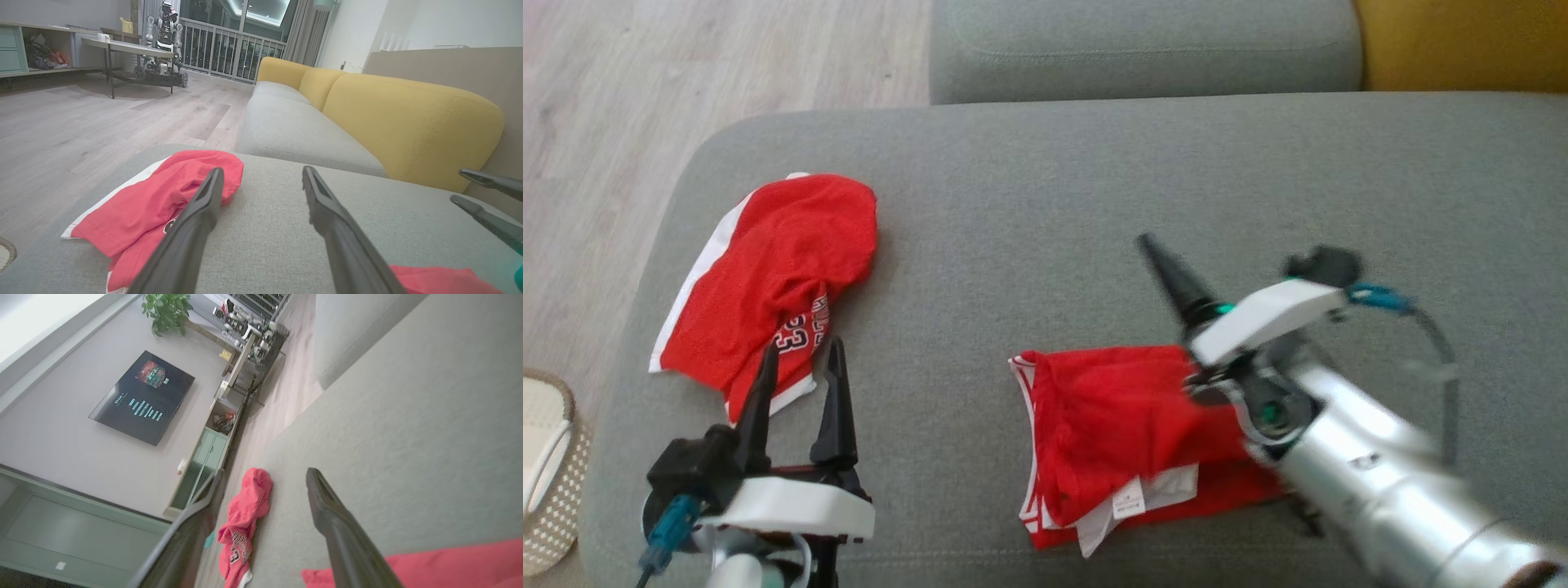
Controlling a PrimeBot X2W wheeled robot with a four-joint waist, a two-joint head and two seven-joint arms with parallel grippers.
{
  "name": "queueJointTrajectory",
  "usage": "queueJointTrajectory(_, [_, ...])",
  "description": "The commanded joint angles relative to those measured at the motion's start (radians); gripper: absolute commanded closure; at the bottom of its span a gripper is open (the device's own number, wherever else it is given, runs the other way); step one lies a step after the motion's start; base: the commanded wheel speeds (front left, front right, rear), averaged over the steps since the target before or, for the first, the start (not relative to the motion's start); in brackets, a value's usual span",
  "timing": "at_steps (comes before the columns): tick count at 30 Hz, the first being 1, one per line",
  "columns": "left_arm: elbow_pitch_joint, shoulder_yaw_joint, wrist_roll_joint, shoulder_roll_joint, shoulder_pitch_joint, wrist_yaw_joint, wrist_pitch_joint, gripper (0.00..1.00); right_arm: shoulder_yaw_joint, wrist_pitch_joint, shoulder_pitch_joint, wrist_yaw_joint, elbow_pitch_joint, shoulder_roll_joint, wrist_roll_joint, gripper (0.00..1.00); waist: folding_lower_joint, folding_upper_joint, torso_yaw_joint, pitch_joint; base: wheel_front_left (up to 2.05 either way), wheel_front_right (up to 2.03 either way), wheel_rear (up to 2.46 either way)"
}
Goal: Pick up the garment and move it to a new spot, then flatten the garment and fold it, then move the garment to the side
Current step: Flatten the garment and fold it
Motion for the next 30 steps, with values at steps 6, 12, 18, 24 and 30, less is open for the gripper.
queueJointTrajectory(6, [-0.040,0.046,-0.001,0.003,-0.031,0.003,-0.006,0.00,0.006,-0.021,-0.060,0.000,0.006,-0.102,-0.078,0.00,0.0000,0.0000,-0.025,-0.008,0.00,0.00,0.00])
queueJointTrajectory(12, [-0.048,0.049,0.004,0.003,-0.031,0.002,-0.006,0.00,-0.044,-0.026,-0.090,0.000,0.036,-0.208,-0.329,0.00,0.0000,0.0000,-0.046,-0.002,0.00,0.00,0.00])
queueJointTrajectory(18, [-0.055,0.046,0.006,0.003,-0.044,0.000,-0.006,0.00,-0.303,-0.026,0.049,0.000,-0.084,-0.246,-0.734,0.00,0.0000,0.0000,-0.054,0.015,0.00,0.00,0.00])
queueJointTrajectory(24, [-0.061,0.039,0.003,0.003,-0.054,0.002,-0.006,0.00,-0.665,-0.026,0.349,0.000,-0.342,-0.156,-1.180,0.00,0.0000,0.0000,-0.049,0.029,0.00,0.00,0.00])
queueJointTrajectory(30, [-0.077,0.032,-0.007,0.003,-0.037,0.020,-0.006,0.00,-0.869,-0.026,0.570,0.000,-0.566,0.017,-1.455,0.00,0.0000,0.0000,-0.041,0.034,0.00,0.00,0.00])
